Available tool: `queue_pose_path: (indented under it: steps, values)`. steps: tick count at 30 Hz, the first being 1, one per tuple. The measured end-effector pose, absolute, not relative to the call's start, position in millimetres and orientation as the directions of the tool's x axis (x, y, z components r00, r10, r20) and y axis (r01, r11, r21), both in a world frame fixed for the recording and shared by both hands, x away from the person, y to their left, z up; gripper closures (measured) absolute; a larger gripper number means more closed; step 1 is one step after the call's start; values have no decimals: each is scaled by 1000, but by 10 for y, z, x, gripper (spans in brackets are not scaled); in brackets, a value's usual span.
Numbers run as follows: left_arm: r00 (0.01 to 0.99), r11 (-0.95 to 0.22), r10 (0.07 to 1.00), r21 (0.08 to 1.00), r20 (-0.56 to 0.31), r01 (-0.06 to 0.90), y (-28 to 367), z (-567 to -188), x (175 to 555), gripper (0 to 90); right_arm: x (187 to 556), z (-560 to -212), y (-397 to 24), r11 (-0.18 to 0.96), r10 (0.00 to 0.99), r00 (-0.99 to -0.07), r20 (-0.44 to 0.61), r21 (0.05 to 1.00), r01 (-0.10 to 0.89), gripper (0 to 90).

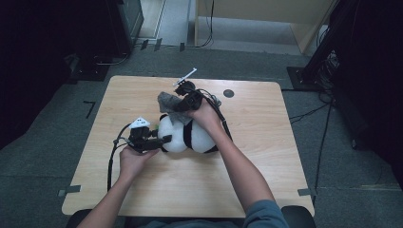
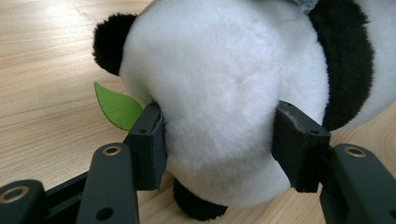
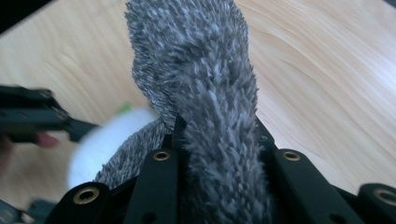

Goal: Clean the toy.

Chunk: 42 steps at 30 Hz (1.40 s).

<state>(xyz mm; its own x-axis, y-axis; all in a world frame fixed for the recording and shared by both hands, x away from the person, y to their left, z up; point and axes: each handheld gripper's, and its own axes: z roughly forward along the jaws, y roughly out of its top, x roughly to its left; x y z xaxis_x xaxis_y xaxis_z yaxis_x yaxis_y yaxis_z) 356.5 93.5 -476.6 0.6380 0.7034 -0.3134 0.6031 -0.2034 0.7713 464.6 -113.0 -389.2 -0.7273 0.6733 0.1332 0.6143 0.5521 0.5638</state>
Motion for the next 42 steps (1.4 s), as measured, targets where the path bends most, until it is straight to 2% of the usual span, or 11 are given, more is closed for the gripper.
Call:
queue_pose_path:
  steps: [3, 9, 16, 25, 29, 35, 37, 42]
  values:
    - [637, -201, 704, 773, -313, 601, 931, -4767, 3563, 418, 4650, -3899, -1299, 562, 692, -715, 102, 545, 622, 725]
    - [638, -201, 704, 775, -311, 600, 925, -4767, 3561, 420, 4657, -3899, -1640, 505, 724, -676, 138, 561, 656, 720]
    - [638, -199, 704, 775, -313, 600, 928, -4770, 3562, 421, 4714, -3891, -1991, 453, 776, -618, 128, 570, 686, 727]
    - [641, -196, 700, 780, -314, 595, 934, -4783, 3561, 420, 4736, -4044, -2346, 393, 821, -552, 145, 558, 731, 731]
    - [643, -191, 698, 783, -315, 592, 936, -4790, 3563, 421, 4732, -4113, -2446, 366, 829, -533, 170, 556, 746, 731]
    - [642, -191, 698, 782, -317, 593, 938, -4791, 3564, 421, 4753, -4151, -2518, 362, 847, -510, 148, 543, 758, 728]
    - [641, -191, 698, 781, -318, 595, 942, -4794, 3563, 420, 4756, -4128, -2539, 333, 846, -499, 186, 548, 768, 730]
    - [640, -190, 699, 780, -319, 596, 942, -4797, 3564, 420, 4706, -4002, -2501, 355, 839, -521, 158, 569, 742, 732]
